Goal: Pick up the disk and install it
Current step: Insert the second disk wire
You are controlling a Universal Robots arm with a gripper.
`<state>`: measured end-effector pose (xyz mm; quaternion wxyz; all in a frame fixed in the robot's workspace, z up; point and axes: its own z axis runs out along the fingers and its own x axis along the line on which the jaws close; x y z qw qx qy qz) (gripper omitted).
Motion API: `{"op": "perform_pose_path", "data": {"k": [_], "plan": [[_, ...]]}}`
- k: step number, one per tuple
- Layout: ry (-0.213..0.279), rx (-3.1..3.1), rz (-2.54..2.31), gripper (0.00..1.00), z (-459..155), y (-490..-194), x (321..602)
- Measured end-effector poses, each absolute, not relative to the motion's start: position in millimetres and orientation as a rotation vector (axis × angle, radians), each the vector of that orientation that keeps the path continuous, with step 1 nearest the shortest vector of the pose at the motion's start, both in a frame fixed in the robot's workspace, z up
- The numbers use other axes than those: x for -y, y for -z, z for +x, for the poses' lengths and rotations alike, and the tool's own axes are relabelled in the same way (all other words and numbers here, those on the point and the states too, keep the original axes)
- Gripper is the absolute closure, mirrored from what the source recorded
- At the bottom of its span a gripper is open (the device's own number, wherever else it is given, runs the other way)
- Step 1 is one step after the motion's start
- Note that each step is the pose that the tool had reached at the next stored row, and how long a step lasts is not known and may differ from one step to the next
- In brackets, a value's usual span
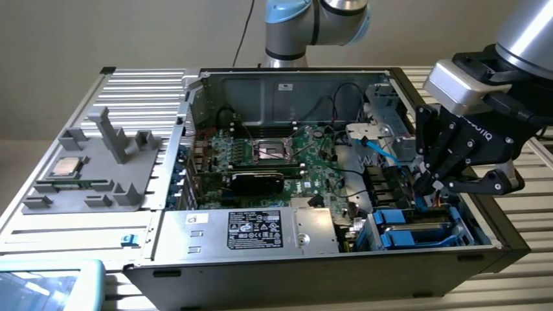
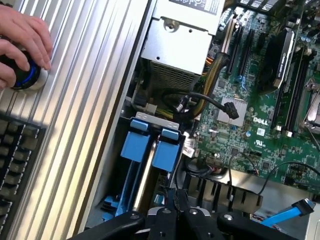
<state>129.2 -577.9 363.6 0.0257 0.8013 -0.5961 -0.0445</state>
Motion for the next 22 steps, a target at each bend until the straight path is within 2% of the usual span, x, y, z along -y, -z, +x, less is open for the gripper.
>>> {"op": "perform_pose_path", "data": {"k": [22], "plan": [[0.095,1.337,2.816,0.89,129.2,-363.7,577.8]]}}
